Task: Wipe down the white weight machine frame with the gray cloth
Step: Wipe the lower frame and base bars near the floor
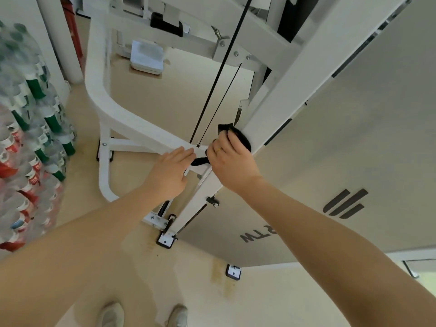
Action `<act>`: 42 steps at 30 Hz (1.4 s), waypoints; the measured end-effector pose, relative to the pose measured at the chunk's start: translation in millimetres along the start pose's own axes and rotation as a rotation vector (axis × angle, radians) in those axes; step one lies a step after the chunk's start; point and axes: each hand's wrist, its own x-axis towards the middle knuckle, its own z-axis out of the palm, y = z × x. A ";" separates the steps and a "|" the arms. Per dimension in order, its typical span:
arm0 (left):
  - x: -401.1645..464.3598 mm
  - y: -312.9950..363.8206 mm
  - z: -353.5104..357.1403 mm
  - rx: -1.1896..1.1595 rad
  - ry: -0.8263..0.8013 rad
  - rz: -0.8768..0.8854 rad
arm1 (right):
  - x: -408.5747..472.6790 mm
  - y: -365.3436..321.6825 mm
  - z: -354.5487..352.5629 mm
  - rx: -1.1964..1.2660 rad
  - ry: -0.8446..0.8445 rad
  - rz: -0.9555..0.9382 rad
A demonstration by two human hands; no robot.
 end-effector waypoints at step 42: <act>-24.6 76.2 84.3 -1.268 0.163 -0.510 | -46.7 25.1 43.2 0.161 0.547 -0.066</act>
